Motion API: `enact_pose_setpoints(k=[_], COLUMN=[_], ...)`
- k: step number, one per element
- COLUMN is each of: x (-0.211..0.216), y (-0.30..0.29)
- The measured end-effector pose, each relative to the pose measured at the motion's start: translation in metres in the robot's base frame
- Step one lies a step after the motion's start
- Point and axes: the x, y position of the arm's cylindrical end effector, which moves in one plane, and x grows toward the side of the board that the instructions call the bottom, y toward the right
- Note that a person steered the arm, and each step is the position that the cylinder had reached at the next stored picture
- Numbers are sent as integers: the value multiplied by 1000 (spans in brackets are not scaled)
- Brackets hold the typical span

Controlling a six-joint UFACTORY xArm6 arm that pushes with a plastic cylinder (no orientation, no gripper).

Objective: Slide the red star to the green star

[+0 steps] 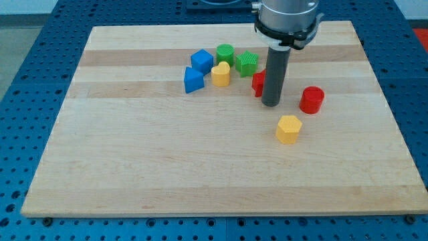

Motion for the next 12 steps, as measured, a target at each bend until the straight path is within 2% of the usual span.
enact_pose_setpoints(k=[2, 5, 12], x=[-2, -10, -18], y=[23, 23, -12])
